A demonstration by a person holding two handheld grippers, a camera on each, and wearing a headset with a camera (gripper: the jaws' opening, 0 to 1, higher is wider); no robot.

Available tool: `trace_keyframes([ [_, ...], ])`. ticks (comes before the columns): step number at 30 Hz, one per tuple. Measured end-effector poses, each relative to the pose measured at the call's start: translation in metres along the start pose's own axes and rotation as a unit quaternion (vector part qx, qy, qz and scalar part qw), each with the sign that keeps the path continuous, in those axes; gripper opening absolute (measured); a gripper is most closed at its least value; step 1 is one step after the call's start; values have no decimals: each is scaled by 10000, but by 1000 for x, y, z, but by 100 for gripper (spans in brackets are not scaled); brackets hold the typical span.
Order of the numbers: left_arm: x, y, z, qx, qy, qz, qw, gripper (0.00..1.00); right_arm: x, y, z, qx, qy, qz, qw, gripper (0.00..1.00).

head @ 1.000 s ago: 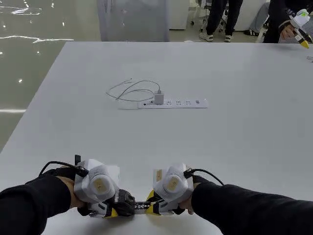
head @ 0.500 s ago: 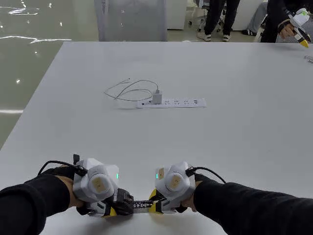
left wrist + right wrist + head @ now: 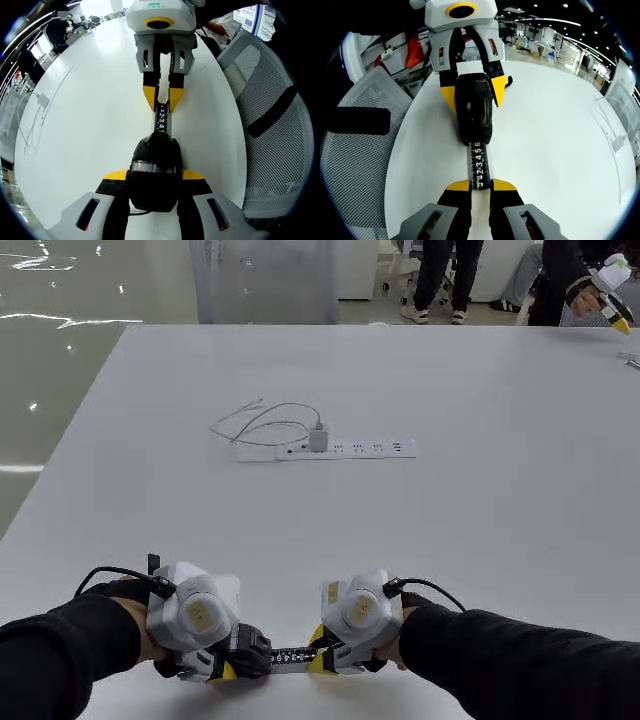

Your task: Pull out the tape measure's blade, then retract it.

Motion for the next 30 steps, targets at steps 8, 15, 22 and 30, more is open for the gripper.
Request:
trace_keyframes([
  [8,0,0,0,6,6,4,10000,31,2,-3,1,5,-16,28,10000,8],
  [15,0,0,0,10,5,7,10000,31,5,-7,1,-5,-32,55,10000,8],
  [22,0,0,0,20,17,5,10000,31,8,-11,1,-21,-40,91,9999,8],
  [30,0,0,0,17,16,8,10000,31,10,-15,2,-17,-52,139,9999,8],
])
Point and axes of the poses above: the centre of the closed fingertips' face, and the gripper's own axes: x roughly backward along the fingers, z roughly to its left, y roughly out of its top, the point moved 6 cm from there along x, roughly backward along the fingers, and after that the axes turned 14 degrees about y, right-handed, at the moved point
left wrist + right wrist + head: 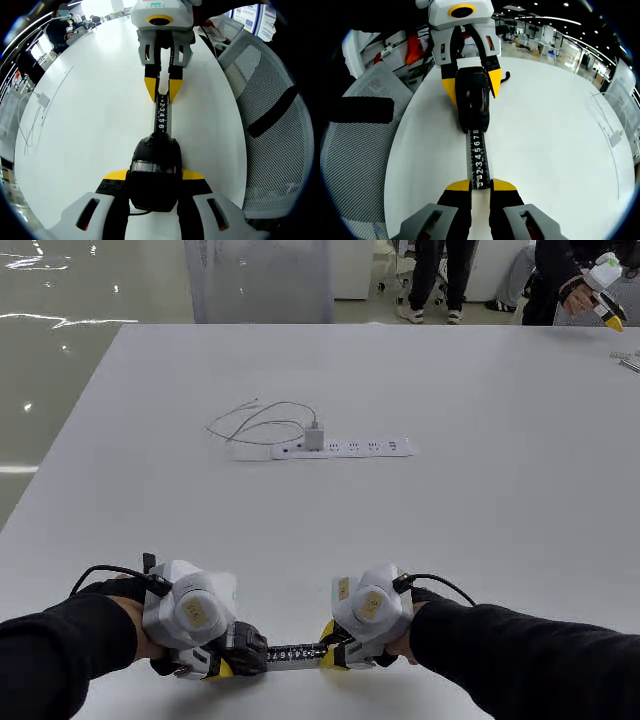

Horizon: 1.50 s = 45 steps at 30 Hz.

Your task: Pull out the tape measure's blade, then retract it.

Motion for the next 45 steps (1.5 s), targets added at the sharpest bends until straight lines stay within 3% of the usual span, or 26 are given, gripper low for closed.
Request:
trace_keyframes([
  [45,-1,0,0,-19,5,-1,10000,31,16,-22,3,-201,-33,23,9998,8],
])
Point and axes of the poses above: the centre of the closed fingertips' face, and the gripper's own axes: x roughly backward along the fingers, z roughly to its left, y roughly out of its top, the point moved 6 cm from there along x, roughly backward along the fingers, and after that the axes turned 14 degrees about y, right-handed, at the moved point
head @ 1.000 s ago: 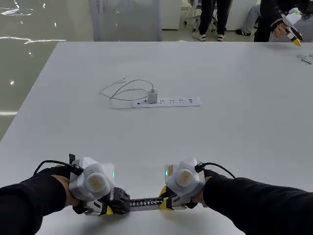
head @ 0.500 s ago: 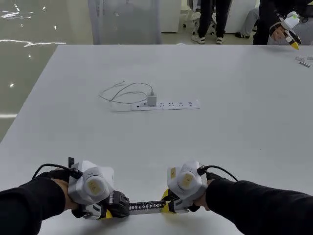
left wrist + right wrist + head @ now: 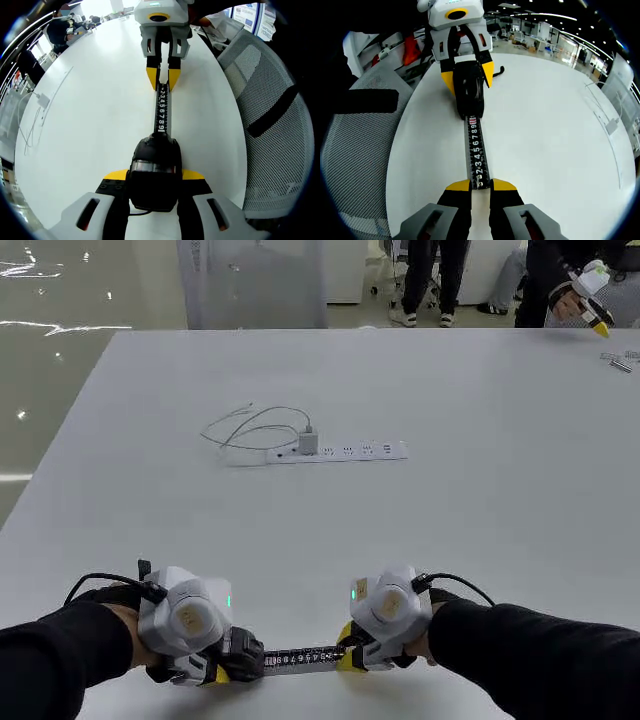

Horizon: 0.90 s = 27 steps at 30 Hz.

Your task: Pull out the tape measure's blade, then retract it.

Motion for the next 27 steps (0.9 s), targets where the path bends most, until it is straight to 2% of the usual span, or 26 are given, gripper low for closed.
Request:
trace_keyframes([
  [27,0,1,0,-9,-2,1,10000,31,11,-12,1,-24,-25,32,10000,8],
])
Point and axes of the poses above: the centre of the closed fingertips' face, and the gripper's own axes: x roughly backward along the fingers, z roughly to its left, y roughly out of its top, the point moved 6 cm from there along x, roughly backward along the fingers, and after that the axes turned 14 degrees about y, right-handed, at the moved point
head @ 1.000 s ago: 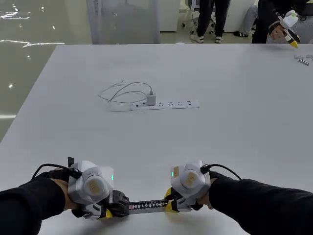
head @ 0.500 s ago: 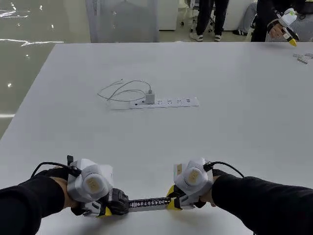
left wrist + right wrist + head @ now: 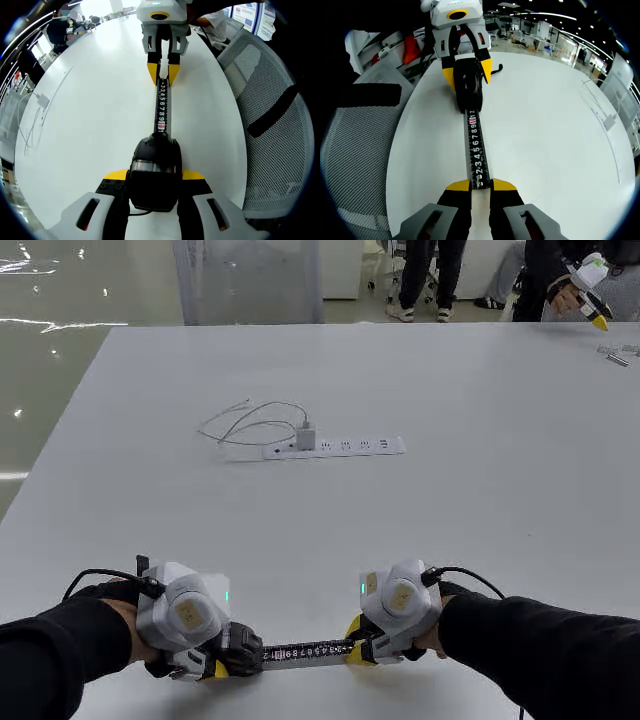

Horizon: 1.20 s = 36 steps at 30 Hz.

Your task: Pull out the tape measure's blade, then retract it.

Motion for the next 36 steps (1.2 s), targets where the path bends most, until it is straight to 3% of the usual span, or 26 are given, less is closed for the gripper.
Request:
trace_keyframes([
  [36,0,0,0,-11,6,0,10000,31,8,-14,1,-48,-50,45,10000,8],
])
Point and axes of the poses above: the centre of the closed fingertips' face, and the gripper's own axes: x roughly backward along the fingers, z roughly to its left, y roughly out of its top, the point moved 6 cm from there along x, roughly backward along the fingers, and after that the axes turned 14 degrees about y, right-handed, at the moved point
